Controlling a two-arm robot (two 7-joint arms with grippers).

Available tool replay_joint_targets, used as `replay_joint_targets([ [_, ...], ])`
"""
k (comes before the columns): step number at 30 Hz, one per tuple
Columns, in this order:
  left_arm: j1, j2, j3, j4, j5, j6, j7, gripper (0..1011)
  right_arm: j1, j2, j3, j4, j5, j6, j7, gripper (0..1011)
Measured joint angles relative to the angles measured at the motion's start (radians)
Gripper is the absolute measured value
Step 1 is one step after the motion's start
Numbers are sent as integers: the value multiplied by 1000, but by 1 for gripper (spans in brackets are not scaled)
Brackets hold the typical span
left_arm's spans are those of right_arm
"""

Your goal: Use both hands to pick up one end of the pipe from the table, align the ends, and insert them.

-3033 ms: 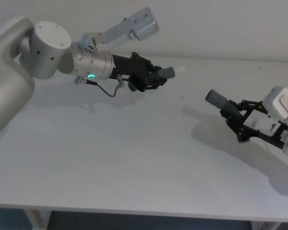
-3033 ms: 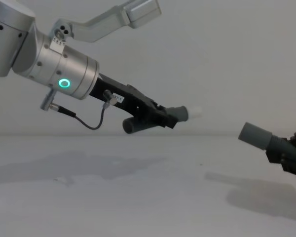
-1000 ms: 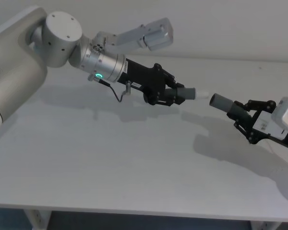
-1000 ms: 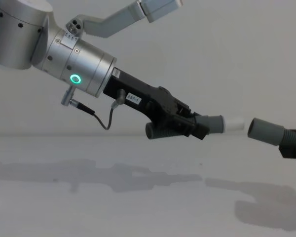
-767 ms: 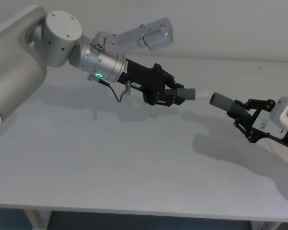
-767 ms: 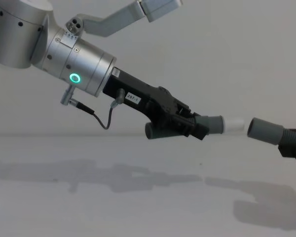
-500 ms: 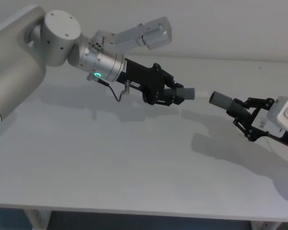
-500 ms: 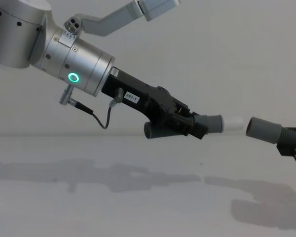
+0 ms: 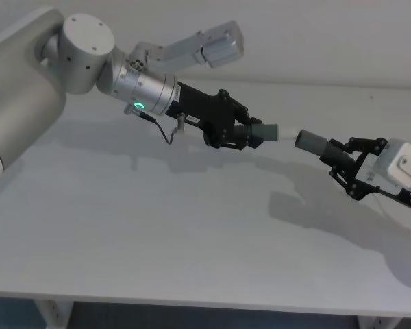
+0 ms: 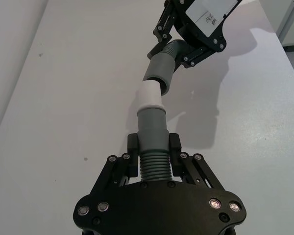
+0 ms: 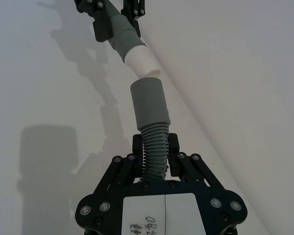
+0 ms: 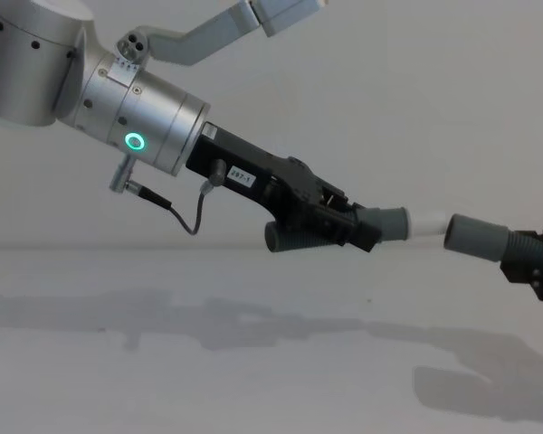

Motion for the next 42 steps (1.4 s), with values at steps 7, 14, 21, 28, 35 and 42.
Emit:
replay_joint_targets([
  [7,-8,-8,6,14,-4,-2,-4,354,5,0,-1,-5,-8,-6,-1,281],
  [14,-18,-16,20,30,-4,-2,-8,354,9,2,0,-8,-4,-11,2,281],
  [21,-27,-25,34,44,-2,-1,-10,354,14,4,2,-8,8,-14,10,281],
  [28,-31,-31,43,50,-3,1,-13,354,21,5,0,-3,17,-21,18,281],
  [35,-33,-32,47,49,-9,7,-10,354,28,6,-6,5,20,-26,23,281],
  [42,-33,-31,50,46,-12,12,-6,354,32,6,-9,9,22,-29,25,281],
])
